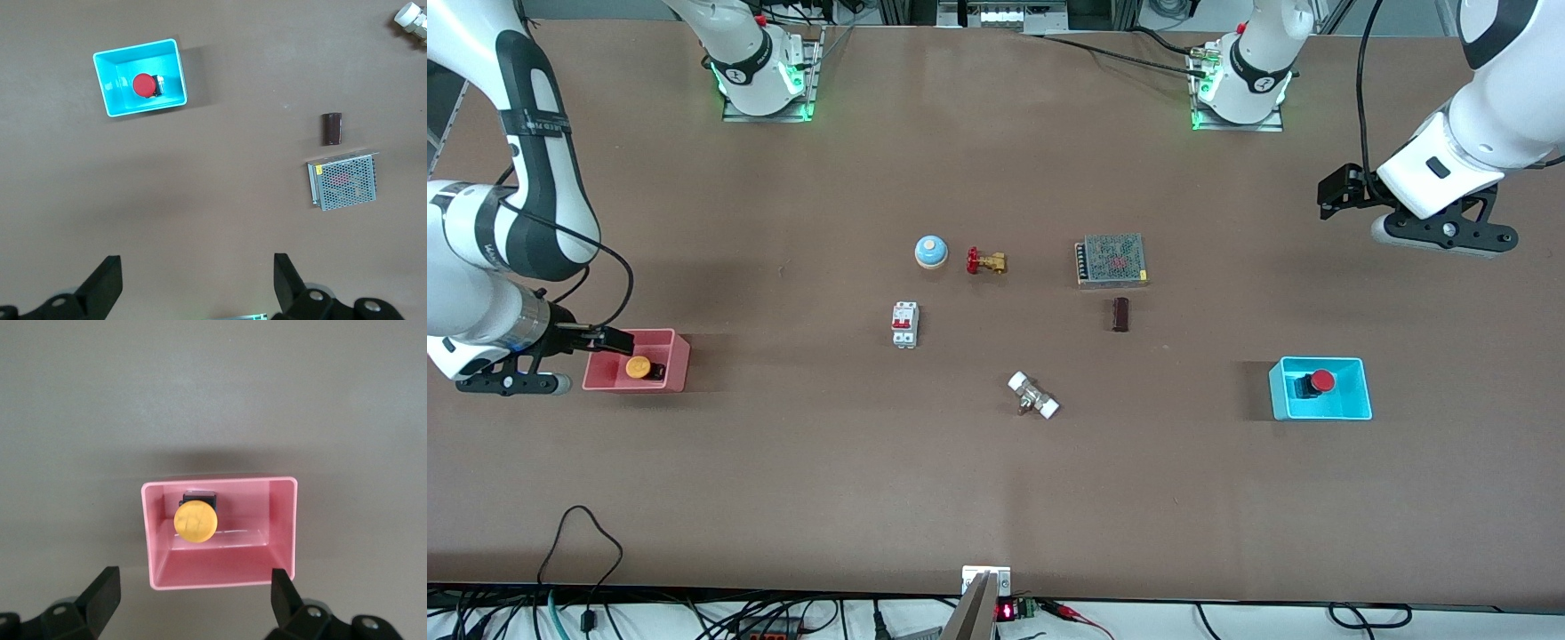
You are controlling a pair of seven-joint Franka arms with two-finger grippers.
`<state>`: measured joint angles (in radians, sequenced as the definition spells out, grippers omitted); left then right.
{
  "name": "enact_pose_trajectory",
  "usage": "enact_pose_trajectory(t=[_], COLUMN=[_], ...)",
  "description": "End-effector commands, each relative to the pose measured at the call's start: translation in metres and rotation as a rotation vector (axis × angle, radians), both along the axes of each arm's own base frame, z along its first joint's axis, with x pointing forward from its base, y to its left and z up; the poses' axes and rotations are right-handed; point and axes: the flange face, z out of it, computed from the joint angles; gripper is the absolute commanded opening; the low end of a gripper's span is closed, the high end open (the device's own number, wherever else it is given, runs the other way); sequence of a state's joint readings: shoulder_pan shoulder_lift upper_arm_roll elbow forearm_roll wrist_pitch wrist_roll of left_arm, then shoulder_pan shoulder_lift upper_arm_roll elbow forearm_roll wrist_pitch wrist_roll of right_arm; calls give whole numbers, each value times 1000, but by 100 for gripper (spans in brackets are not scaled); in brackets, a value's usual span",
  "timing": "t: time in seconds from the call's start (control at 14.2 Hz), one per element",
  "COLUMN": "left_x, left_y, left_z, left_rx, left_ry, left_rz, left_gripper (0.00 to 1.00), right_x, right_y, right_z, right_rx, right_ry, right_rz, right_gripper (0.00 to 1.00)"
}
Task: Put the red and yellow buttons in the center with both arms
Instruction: 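Lower the right gripper and grasp the yellow button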
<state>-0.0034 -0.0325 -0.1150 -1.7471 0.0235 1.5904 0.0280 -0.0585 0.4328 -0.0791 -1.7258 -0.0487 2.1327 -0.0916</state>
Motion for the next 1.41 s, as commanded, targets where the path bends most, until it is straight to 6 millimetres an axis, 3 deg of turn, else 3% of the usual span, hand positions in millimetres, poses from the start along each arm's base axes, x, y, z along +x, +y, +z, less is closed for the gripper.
enact_pose_trajectory(t=[0.0,0.56,1.13,1.27,1.34], left_x=[4,13,25,27,34], left_y=[3,5,10,10,12], left_z=[6,10,16,10,-8], left_rx=[8,4,2,1,3], left_ry=[1,-10,-30,-19,14], left_rz=[-14,-8,4,8,13], left_gripper=[100,100,100,100,100], right_x=[4,7,7,8,8], right_y=[-5,-11,-12,-12,-13], right_z=[-11,-34,-73,-79,-81], right_rx=[-12,-14,-11,-12,-12], right_ry=[-15,-22,3,-3,-3], right_rz=[18,24,28,29,28], right_gripper=[100,100,100,100,100])
